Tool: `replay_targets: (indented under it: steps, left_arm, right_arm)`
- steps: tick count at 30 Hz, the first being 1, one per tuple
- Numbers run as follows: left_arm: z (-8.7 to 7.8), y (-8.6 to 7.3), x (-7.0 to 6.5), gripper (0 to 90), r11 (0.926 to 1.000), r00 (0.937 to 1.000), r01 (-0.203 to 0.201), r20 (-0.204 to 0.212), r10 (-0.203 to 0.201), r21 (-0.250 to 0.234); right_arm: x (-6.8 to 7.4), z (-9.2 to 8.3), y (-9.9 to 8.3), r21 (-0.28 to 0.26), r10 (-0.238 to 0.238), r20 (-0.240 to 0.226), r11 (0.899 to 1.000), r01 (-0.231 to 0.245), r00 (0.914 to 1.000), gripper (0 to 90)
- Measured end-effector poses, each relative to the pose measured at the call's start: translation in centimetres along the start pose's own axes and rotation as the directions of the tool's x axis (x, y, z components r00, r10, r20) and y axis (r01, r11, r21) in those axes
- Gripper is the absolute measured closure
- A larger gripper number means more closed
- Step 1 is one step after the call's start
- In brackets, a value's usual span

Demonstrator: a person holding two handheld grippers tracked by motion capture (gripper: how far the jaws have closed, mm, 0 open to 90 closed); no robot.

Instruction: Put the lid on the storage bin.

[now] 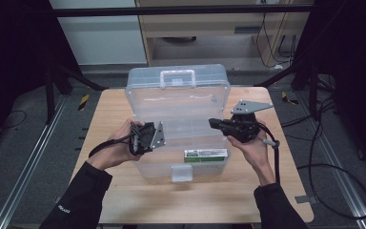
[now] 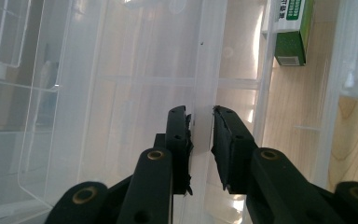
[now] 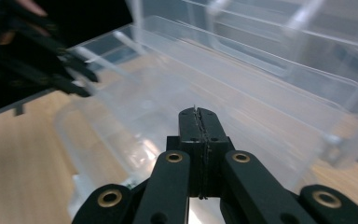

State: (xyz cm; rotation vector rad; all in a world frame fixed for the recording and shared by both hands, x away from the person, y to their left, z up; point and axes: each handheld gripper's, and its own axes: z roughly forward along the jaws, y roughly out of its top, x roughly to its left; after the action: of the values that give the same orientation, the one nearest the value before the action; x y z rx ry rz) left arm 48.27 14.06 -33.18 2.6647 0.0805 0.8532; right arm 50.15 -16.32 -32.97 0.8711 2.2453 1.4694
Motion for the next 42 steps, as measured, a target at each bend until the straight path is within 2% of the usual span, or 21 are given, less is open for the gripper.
replay_targets:
  steps: [4,6,8,11,15,21,26,29,32,35,38,40,42]
  left_arm:
    - [0.0,0.0,-0.1,75.0,1.0,1.0,0.006,0.003,-0.006,-0.001]
    - [0.0,-0.1,-0.2,74.8,1.0,1.0,0.006,0.003,-0.006,-0.004]
    - [0.0,-0.1,-0.2,74.7,1.0,1.0,0.001,0.0,-0.001,-0.005]
    - [0.1,-0.4,-0.3,74.3,0.9994,0.9998,0.021,0.006,-0.021,-0.029]
    - [0.0,-0.5,-0.5,74.3,0.9993,0.9997,0.02,0.012,-0.019,-0.033]
    - [0.1,-0.4,-0.8,74.3,0.9998,0.9998,0.008,0.019,-0.007,-0.02]
    - [0.1,-0.4,-1.0,74.2,0.9998,0.9996,-0.008,0.026,0.008,-0.019]
    - [0.3,-0.4,-1.3,73.9,0.9997,0.9988,-0.02,0.045,0.021,-0.017]
    - [0.3,-0.5,-1.5,73.7,0.9996,0.9988,-0.023,0.042,0.024,-0.018]
    - [0.1,-0.6,-1.5,73.2,0.9997,0.999,-0.014,0.042,0.015,-0.018]
    - [-0.2,-0.5,-1.4,69.9,0.9984,0.9995,0.005,0.032,-0.004,-0.057]
    - [-0.5,-0.5,-1.3,68.1,0.9978,0.9995,0.015,0.029,-0.013,-0.064]
    - [-1.0,-0.4,-1.0,67.6,0.9941,0.9991,0.04,0.02,-0.038,-0.101]
  right_arm:
    - [-1.3,0.4,-0.2,0.026,0.037,0.07,0.999,-0.039,0.9968,90.0]
    - [-1.8,0.5,-0.2,0.021,0.053,0.087,0.998,-0.055,0.9948,90.0]
    - [-2.0,0.6,-0.2,0.021,0.059,0.087,0.998,-0.061,0.9944,90.0]
    - [-2.5,0.7,-0.3,0.01,0.076,0.112,0.997,-0.078,0.9908,90.0]
    - [-2.8,0.6,-0.3,0.01,0.087,0.125,0.996,-0.088,0.9883,90.0]
    - [-3.2,0.2,-0.3,-0.011,0.103,0.171,0.995,-0.102,0.9799,90.0]
    - [-3.4,-0.2,-0.4,-0.037,0.114,0.189,0.993,-0.109,0.9753,90.0]
    - [-3.6,-0.4,-0.4,-0.039,0.12,0.198,0.993,-0.115,0.9727,90.0]
    - [-3.6,-0.5,-0.5,-0.032,0.119,0.183,0.993,-0.114,0.976,90.0]
    - [-3.6,-0.5,-0.6,-0.032,0.118,0.18,0.993,-0.114,0.9765,90.0]
    - [-3.6,-0.5,-0.6,-0.029,0.118,0.174,0.993,-0.115,0.9776,90.0]
    - [-3.6,-0.5,-0.6,-0.028,0.116,0.175,0.993,-0.113,0.9776,90.0]
    - [-3.5,-0.5,-0.6,-0.025,0.114,0.174,0.993,-0.112,0.9781,90.0]
